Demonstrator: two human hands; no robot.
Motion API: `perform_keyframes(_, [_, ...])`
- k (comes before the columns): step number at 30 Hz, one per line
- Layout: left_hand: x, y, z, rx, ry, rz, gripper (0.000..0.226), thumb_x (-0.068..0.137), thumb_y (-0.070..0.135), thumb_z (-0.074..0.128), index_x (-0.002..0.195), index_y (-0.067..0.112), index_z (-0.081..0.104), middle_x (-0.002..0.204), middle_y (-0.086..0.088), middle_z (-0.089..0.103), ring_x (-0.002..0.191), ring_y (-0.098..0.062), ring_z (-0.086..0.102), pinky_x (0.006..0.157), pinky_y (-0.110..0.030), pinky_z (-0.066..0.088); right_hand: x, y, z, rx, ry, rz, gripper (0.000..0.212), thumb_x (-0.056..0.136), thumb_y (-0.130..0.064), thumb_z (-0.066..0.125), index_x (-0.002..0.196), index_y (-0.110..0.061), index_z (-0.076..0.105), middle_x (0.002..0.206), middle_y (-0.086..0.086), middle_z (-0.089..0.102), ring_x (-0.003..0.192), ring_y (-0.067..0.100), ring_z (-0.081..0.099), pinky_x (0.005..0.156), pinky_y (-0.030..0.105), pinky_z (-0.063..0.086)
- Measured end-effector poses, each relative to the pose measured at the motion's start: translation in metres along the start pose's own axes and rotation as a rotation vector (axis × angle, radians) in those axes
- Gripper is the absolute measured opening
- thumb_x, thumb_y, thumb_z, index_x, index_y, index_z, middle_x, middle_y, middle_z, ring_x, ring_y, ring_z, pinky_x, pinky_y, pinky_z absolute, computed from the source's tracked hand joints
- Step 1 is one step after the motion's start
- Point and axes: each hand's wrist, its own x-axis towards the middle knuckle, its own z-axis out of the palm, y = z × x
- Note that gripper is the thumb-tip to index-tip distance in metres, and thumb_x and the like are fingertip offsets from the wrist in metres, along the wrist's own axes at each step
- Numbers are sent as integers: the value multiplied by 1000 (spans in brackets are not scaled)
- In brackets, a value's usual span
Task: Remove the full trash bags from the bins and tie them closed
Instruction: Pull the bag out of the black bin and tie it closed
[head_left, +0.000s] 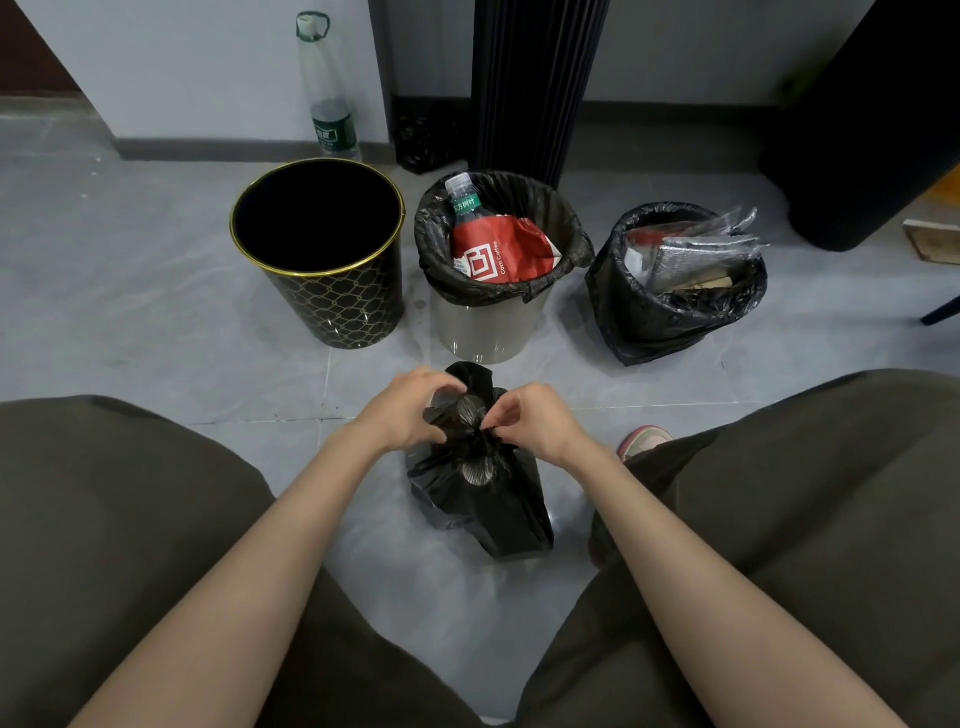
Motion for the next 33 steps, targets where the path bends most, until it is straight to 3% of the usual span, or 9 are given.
perform_keyframes(2, [3,7,1,112,-4,57,70,78,-6,60,135,33,45,143,7,38,129,-19,31,106,-34,33,0,-2,0,-144,29,-72,21,76,-1,65,84,-17,76,83,4,74,75,12,64,78,18,49])
perform_keyframes(5, [5,12,9,243,-119,99,82,76,-15,44,138,39,39,156,13,18,142,-21,14,112,-41,28,-2,-1,5,-360,98,-163,26,81,-5,56,92,-20,74,91,6,73,86,24,66,85,34,50])
perform_keyframes(8, [9,7,21,214,-158,76,64,86,-6,42,134,36,43,157,13,15,145,-20,9,114,-45,25,-7,8,13,-398,270,-345,23,74,0,53,81,-12,71,80,5,72,73,29,67,62,37,55])
perform_keyframes(10, [10,5,24,162,-99,100,46,90,1,43,124,32,51,151,10,27,140,-21,19,110,-44,29,-9,15,16,-391,352,-430,21,74,-4,49,76,-12,68,73,2,69,63,28,65,50,33,53])
perform_keyframes(13, [8,0,20,133,-56,112,31,86,5,51,107,27,57,127,9,43,122,-19,32,103,-38,35,-9,17,24,-405,385,-523,19,78,-7,49,80,-13,67,79,-1,68,63,23,62,52,30,52])
perform_keyframes(19, [-1,-10,19,-122,-55,-127,13,89,20,49,84,28,58,102,8,46,112,-19,34,99,-25,24,-3,12,37,-266,493,-521,14,72,3,64,78,-9,69,86,1,72,72,21,68,58,31,56])
perform_keyframes(23, [-5,-17,37,-300,9,-152,21,94,16,46,82,32,54,87,7,55,99,-19,43,91,-26,34,-3,9,41,-197,538,-502,18,73,10,63,78,-6,68,83,1,71,74,15,68,61,30,55])
perform_keyframes(27, [-7,-11,51,-530,144,-167,14,95,10,49,100,18,59,79,2,57,73,-10,51,71,-14,40,-1,12,46,-68,534,-470,17,76,12,63,80,-4,68,86,2,71,82,8,64,74,22,52])
perform_keyframes(33, [-2,-5,46,-660,200,-140,19,92,5,55,104,8,69,76,3,64,67,4,60,74,-6,47,-3,22,45,29,400,-385,27,73,3,71,92,-15,67,87,-3,71,79,10,67,69,31,55])
